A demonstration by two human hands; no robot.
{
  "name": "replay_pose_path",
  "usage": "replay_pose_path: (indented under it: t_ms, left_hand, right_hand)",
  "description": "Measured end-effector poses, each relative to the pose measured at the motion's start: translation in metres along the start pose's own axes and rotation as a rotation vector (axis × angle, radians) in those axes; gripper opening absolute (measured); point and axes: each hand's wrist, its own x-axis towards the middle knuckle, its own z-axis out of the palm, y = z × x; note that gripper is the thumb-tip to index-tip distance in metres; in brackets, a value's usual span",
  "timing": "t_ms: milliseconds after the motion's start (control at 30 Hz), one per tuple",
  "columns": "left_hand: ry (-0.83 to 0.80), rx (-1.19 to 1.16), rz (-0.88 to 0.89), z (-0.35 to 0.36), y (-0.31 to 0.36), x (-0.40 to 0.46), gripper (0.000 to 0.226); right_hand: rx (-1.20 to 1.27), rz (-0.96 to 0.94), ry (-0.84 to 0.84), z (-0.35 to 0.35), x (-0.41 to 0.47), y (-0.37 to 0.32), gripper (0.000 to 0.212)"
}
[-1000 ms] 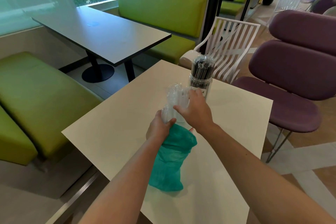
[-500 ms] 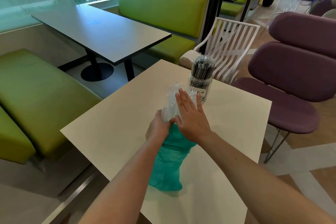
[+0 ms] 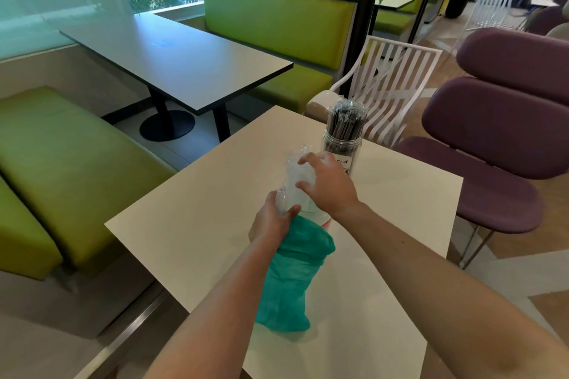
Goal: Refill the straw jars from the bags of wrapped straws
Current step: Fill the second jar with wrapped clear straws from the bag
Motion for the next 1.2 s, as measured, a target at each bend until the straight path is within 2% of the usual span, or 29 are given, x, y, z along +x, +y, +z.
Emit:
replay_pose_path:
  t_ms: [200, 333, 400, 567, 667, 767, 867, 1067, 1133, 1200]
  left_hand:
    - [0.001, 0.027, -0.009, 0.000, 0.002, 0.000, 0.062]
    - [0.001, 0.036, 0.007, -0.001, 0.002, -0.001, 0.062]
    - [0.002, 0.037, 0.012, -0.002, 0.002, -0.002, 0.061]
    - [0.010, 0.036, 0.011, 0.000, 0.003, -0.003, 0.062]
    - [0.009, 0.034, 0.010, -0.001, 0.003, -0.002, 0.062]
    - [0.007, 0.039, 0.013, -0.001, 0.002, -0.002, 0.061]
    - [0.002, 0.047, 0.019, -0.003, 0.003, -0.002, 0.057]
    - [0.008, 0.070, 0.016, -0.004, 0.003, -0.002, 0.059]
    - [0.013, 0.070, 0.016, -0.003, 0.003, -0.002, 0.059]
    - [0.016, 0.079, 0.008, -0.003, 0.004, -0.002, 0.061]
  right_hand:
    - [-0.019, -0.119, 0.037, -0.013, 0.001, 0.007, 0.029]
    - [-0.053, -0.201, 0.108, -0.026, 0.006, 0.008, 0.031]
    - [-0.086, -0.220, 0.103, -0.026, 0.005, 0.009, 0.040]
    - [-0.065, -0.101, -0.124, 0.000, -0.015, 0.026, 0.065]
    - [-0.039, -0.077, -0.134, -0.001, -0.017, 0.028, 0.088]
    - [0.060, 0.078, -0.106, -0.007, -0.016, 0.025, 0.117]
    - [0.088, 0.126, -0.123, -0.012, -0.009, 0.023, 0.111]
    - [0.096, 0.069, -0.015, -0.024, -0.001, 0.017, 0.077]
    - [0.104, 0.035, -0.019, -0.017, -0.007, 0.020, 0.077]
    - [0.100, 0.012, -0.114, -0.010, -0.015, 0.026, 0.083]
